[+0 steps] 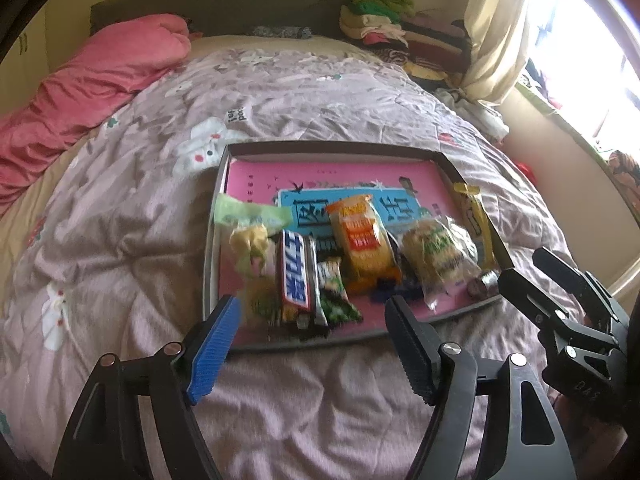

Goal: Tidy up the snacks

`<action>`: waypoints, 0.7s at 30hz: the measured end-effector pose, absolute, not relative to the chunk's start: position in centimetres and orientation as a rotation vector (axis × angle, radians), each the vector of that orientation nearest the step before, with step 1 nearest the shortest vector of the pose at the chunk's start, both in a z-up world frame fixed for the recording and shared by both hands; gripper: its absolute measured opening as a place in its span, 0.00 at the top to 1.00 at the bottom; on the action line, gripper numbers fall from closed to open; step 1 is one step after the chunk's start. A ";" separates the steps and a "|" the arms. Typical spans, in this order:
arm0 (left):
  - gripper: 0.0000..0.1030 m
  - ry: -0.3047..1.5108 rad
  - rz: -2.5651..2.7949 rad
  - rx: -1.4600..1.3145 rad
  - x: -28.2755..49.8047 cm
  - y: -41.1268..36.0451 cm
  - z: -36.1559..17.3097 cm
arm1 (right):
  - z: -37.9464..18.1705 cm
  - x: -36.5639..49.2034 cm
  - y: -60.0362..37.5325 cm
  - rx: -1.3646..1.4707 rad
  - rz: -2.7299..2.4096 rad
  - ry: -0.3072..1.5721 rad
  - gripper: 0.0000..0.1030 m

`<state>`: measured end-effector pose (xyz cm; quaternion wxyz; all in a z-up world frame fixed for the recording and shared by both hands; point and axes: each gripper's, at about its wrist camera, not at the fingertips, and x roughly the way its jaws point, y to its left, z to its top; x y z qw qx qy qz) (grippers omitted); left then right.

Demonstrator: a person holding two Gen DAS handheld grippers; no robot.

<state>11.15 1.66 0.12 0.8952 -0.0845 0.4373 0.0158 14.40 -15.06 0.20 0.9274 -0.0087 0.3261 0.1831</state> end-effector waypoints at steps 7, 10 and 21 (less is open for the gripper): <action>0.25 0.889 0.066 -0.232 7.6 1.3 0.3 | -0.4 11.5 -16.5 0.030 0.284 0.750 0.21; 0.25 0.899 0.074 -0.242 6.5 1.0 0.0 | -0.5 10.1 -17.0 0.038 0.267 0.770 0.19; 0.25 0.934 0.067 -0.207 3.8 -0.5 -0.7 | 0.3 6.7 -17.2 0.017 0.269 0.739 0.14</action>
